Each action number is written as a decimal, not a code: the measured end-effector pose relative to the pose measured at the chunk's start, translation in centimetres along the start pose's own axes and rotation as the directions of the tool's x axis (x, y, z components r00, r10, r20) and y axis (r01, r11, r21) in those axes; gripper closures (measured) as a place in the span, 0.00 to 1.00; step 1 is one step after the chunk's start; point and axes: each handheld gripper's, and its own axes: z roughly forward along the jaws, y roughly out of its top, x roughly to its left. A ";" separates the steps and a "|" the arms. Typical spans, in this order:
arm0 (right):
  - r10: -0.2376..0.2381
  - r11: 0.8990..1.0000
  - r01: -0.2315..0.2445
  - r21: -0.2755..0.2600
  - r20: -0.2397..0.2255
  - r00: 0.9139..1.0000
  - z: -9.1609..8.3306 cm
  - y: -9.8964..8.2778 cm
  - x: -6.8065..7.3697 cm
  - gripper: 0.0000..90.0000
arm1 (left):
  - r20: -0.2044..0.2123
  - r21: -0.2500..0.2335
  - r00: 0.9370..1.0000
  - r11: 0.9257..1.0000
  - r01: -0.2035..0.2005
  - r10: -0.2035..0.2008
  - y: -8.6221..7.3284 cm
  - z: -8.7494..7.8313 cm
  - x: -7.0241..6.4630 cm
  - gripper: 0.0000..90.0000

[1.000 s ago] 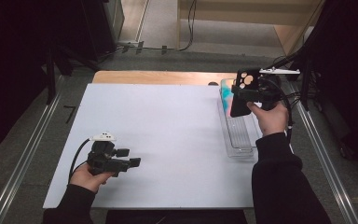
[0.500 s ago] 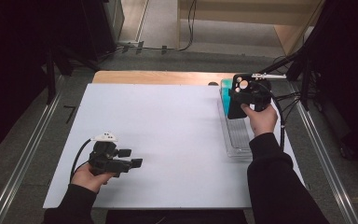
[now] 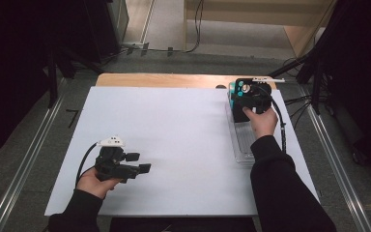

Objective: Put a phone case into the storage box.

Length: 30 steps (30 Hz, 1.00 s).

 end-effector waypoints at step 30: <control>-0.015 0.998 0.016 0.057 -0.013 1.000 0.1 1.2 0.5 0.00 | -0.012 0.010 1.000 1.000 -0.006 0.006 0.1 0.1 0.2 0.32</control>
